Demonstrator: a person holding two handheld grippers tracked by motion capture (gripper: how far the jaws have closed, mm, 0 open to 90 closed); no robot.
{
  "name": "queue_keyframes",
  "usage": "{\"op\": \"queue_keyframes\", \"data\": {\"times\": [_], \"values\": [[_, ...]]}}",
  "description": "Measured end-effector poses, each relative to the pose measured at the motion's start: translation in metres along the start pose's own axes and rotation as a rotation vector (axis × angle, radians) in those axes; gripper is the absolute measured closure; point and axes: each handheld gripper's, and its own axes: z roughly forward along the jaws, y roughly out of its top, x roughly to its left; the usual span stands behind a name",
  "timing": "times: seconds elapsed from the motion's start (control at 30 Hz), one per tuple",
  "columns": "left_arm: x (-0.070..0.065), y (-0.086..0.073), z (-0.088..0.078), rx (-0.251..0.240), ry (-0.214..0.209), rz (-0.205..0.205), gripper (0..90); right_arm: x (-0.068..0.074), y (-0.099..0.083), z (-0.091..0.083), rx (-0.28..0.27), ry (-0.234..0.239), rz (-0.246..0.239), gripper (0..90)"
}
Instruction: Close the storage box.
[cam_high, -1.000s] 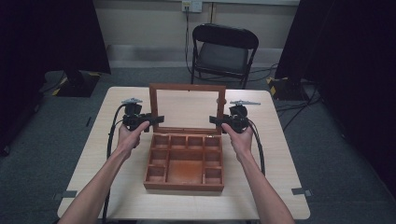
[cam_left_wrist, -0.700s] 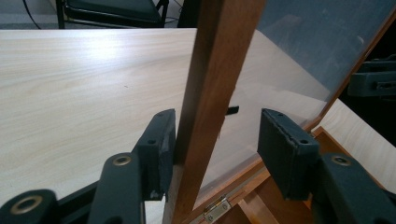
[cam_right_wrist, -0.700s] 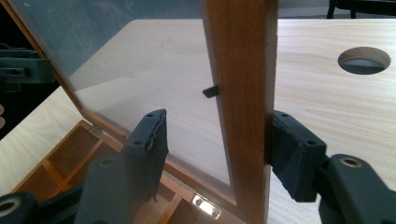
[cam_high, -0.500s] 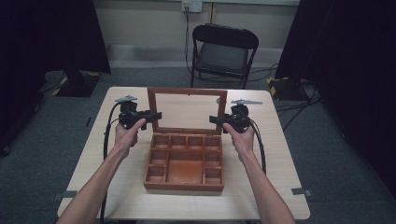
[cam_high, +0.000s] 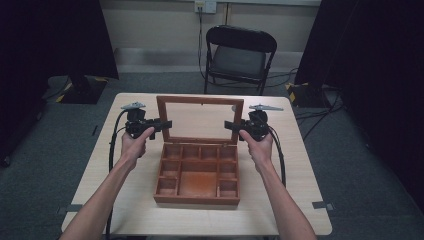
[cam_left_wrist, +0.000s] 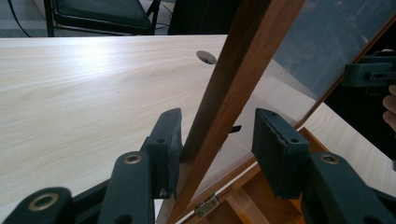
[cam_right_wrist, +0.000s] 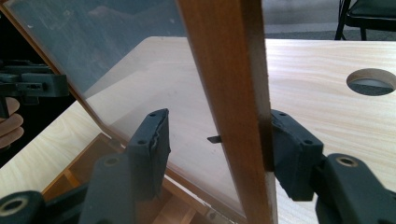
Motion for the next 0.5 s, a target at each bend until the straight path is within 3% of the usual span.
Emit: {"op": "queue_keyframes", "data": {"times": [0.5], "values": [[-0.0055, 0.0022, -0.006, -0.008, -0.008, 0.037, 52.1, 0.0033, -0.0037, -0.0055, 0.001, 0.0, 0.011, 42.2]]}}
